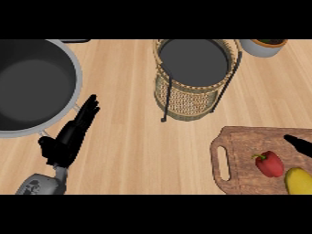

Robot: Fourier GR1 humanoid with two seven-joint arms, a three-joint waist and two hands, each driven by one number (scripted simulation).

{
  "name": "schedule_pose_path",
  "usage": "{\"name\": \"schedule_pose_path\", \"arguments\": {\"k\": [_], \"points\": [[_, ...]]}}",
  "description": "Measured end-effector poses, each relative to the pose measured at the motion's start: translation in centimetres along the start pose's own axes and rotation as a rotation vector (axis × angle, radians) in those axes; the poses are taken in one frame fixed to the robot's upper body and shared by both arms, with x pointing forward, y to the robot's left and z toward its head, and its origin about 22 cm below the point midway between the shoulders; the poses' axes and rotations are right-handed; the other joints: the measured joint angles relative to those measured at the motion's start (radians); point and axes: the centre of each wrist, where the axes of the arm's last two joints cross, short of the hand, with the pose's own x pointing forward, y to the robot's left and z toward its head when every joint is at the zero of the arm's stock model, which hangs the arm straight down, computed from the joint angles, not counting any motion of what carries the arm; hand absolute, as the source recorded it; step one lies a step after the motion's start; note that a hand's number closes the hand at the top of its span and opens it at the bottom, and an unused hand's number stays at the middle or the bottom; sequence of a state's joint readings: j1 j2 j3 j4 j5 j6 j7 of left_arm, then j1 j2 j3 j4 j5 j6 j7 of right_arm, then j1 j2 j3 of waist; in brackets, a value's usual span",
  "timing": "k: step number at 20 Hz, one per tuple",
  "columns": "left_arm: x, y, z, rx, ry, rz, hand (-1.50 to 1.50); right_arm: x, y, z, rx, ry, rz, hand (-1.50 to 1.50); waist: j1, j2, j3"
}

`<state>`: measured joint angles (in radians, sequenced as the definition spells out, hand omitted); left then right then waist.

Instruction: Pick the lemon from the cutting board and place it in the tiered basket

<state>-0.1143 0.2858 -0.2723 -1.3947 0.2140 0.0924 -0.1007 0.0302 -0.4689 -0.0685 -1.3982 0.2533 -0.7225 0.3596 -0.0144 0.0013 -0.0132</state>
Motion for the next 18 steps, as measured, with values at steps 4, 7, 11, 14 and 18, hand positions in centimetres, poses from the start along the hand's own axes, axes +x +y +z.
{"name": "schedule_pose_path", "arguments": {"k": [4,7,11,14,18], "points": [[0.1,-0.4,-0.1,-0.012,-0.003,0.002,0.0,-1.6,-1.8,-0.2,0.135,0.117,0.274,-1.5,0.009,0.004,-0.005],[0.1,-0.4,-0.2,-0.02,-0.004,-0.007,0.0,-0.7,-2.5,-0.2,0.231,0.197,0.44,-1.5,0.018,0.003,-0.005],[0.1,-0.6,-0.3,-0.027,0.003,-0.002,0.0,3.4,-2.9,0.4,0.332,0.268,0.582,-1.5,0.022,-0.002,-0.002],[0.2,-0.2,-0.3,-0.026,0.002,-0.001,0.0,6.9,-2.9,2.0,0.383,0.258,0.627,-1.5,0.02,-0.006,0.001],[0.0,-0.1,-0.2,-0.021,0.006,0.006,0.0,9.6,-3.2,3.3,0.409,0.231,0.645,-1.5,0.019,-0.005,0.004]]}}
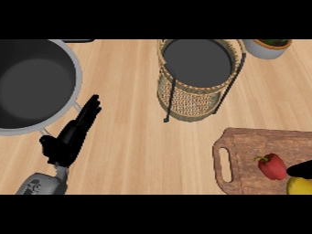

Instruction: Pick the lemon from the cutting board and place it in the tiered basket

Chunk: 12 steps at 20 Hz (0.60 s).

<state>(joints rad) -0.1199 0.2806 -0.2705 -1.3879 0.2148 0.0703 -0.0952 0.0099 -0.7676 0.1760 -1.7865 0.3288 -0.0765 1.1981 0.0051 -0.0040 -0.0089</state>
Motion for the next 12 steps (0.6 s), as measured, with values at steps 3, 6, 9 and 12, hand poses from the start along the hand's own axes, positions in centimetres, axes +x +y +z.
{"name": "schedule_pose_path", "arguments": {"k": [3,6,9,12], "points": [[0.1,0.3,-0.2,0.005,-0.002,0.002,0.0,0.4,-0.7,0.4,-0.042,0.003,0.015,-1.5,-0.004,0.001,0.001],[0.0,0.1,-0.2,0.0,-0.003,0.002,0.0,-0.1,-0.3,-0.1,-0.054,0.043,0.055,-1.5,-0.003,0.003,0.002],[-0.4,0.4,0.1,0.003,0.0,0.0,0.0,-0.9,0.4,-0.8,-0.036,0.095,0.079,-1.5,-0.003,0.004,0.003],[-0.4,0.8,-0.2,0.008,-0.002,-0.002,0.0,-1.5,1.5,-0.9,-0.009,0.126,0.081,-1.5,-0.006,0.005,0.003]]}}
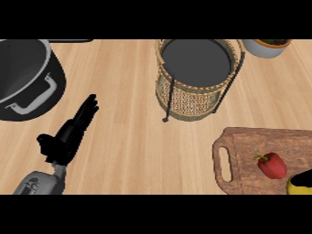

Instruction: Pick the lemon from the cutting board and place it in the tiered basket

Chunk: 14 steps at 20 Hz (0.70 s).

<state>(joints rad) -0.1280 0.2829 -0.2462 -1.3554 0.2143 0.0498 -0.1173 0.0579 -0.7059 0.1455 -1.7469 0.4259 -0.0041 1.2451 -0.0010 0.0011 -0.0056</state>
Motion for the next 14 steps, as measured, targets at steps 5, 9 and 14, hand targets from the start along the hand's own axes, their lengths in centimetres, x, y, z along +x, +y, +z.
{"name": "schedule_pose_path", "arguments": {"k": [5,9,14], "points": [[0.0,0.0,-0.1,-0.003,0.001,0.005,0.0,0.1,1.8,0.3,0.018,0.017,-0.013,-1.5,0.002,0.0,0.002],[-0.3,-0.3,0.2,-0.002,0.001,0.002,0.0,-0.5,3.3,0.3,0.017,0.049,-0.008,-1.5,0.002,-0.001,0.003],[0.0,-0.8,-0.1,-0.005,0.0,0.011,0.0,-0.9,4.6,0.1,0.031,0.096,-0.015,-1.5,0.001,-0.001,0.004]]}}
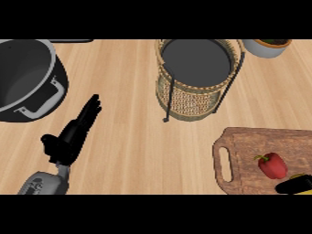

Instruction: Pick the lemon from the cutting board and place it in the tiered basket

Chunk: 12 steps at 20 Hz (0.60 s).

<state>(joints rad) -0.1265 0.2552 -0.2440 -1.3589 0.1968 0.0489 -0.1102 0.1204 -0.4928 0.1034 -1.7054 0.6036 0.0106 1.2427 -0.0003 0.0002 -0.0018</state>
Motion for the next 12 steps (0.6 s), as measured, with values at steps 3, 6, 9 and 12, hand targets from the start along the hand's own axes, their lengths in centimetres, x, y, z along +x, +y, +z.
{"name": "schedule_pose_path", "arguments": {"k": [3,6,9,12], "points": [[0.1,0.3,-0.1,0.002,0.003,0.0,0.0,-0.6,0.5,0.3,0.006,0.013,-0.007,-1.5,-0.003,-0.001,0.0],[0.0,0.2,-0.2,0.003,0.004,-0.001,0.0,-0.7,0.6,0.4,0.012,0.02,-0.024,-1.5,-0.002,0.0,0.001],[-0.3,-0.2,-0.2,0.003,0.006,-0.003,0.0,-1.1,1.5,0.4,0.02,0.033,-0.019,-1.5,-0.002,0.0,0.001],[-0.3,-0.3,-0.2,0.004,0.005,-0.012,0.0,-1.3,2.0,0.1,0.025,0.043,-0.024,-1.5,-0.001,0.0,0.001]]}}
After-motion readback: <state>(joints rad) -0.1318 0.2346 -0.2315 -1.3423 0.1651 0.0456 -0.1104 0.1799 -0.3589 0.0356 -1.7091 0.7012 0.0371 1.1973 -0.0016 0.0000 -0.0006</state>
